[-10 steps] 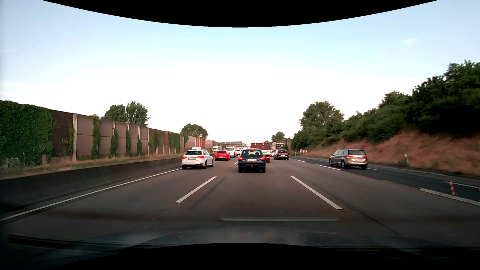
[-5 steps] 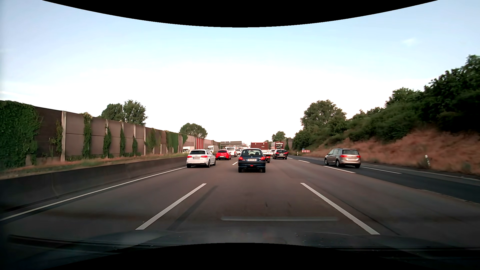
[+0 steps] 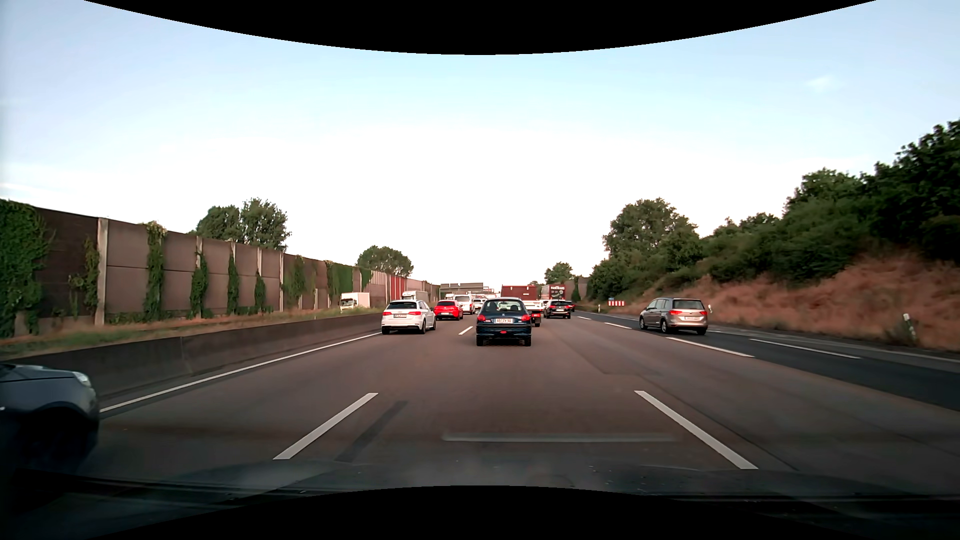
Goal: Follow the waypoints while adhering to traffic rules and regulations
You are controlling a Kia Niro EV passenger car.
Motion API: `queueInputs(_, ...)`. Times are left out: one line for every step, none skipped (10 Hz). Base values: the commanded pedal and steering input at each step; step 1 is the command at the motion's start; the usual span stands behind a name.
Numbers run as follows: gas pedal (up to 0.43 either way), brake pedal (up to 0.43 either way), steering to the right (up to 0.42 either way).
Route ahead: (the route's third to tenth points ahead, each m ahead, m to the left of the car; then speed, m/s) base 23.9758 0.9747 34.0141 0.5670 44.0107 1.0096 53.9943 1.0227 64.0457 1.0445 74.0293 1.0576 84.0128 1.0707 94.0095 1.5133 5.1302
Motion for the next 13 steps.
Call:
queueInputs(0.028,0.0,-0.004)
queueInputs(0.028,0.0,-0.004)
queueInputs(0.028,0.0,-0.004)
queueInputs(0.028,0.0,-0.005)
queueInputs(0.028,0.0,-0.005)
queueInputs(0.02,0.0,-0.006)
queueInputs(0.02,0.0,-0.005)
queueInputs(0.008,0.0,-0.006)
queueInputs(0.008,0.0,-0.006)
queueInputs(0.0,0.0,-0.006)
queueInputs(0.0,0.0,-0.006)
queueInputs(0.0,0.0,-0.005)
queueInputs(0.0,0.0,-0.005)
